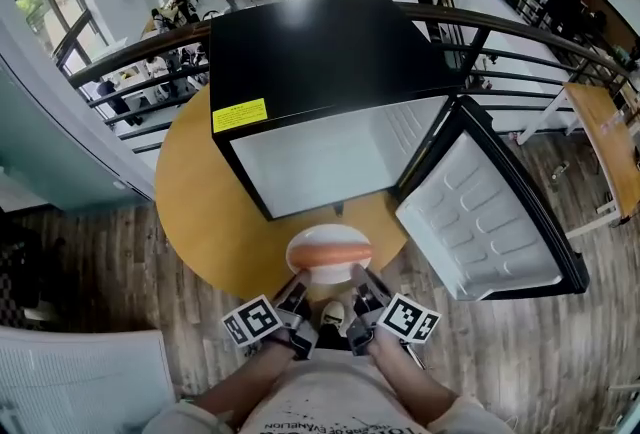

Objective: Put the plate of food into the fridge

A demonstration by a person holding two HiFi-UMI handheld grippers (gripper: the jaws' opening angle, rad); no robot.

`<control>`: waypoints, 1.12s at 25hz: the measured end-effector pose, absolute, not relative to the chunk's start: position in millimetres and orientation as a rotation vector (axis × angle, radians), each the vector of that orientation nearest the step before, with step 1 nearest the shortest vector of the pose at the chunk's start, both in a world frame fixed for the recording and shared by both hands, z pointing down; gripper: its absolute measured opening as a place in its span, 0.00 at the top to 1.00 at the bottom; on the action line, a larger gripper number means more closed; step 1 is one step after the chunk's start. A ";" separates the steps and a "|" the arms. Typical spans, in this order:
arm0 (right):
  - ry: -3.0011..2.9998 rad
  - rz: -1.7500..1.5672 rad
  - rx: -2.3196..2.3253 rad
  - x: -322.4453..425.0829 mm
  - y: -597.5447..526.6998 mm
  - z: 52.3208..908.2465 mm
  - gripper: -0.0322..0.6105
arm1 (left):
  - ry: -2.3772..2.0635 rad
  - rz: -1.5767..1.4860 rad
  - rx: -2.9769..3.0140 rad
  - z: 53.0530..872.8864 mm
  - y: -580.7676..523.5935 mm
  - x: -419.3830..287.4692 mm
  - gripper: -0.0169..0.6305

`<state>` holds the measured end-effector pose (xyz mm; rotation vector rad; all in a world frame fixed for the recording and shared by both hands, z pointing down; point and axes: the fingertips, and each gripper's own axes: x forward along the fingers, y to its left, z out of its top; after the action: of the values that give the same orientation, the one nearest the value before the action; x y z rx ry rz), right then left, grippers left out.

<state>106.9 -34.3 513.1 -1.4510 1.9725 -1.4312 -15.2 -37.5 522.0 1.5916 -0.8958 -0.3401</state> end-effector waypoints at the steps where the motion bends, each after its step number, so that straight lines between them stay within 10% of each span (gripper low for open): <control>1: 1.971 -1.435 -1.450 110.1 -35.7 512.2 0.86 | -0.897 -0.339 1.588 521.2 -39.0 -11.9 0.89; 28: 1.940 -1.405 -1.513 122.3 -133.3 545.0 0.86 | -0.892 -0.361 1.575 557.3 -137.8 -1.4 0.89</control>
<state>122.3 -133.3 545.0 -1.5126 1.9402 -1.4051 -1.4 -137.8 557.3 1.5752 -0.8915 -0.3606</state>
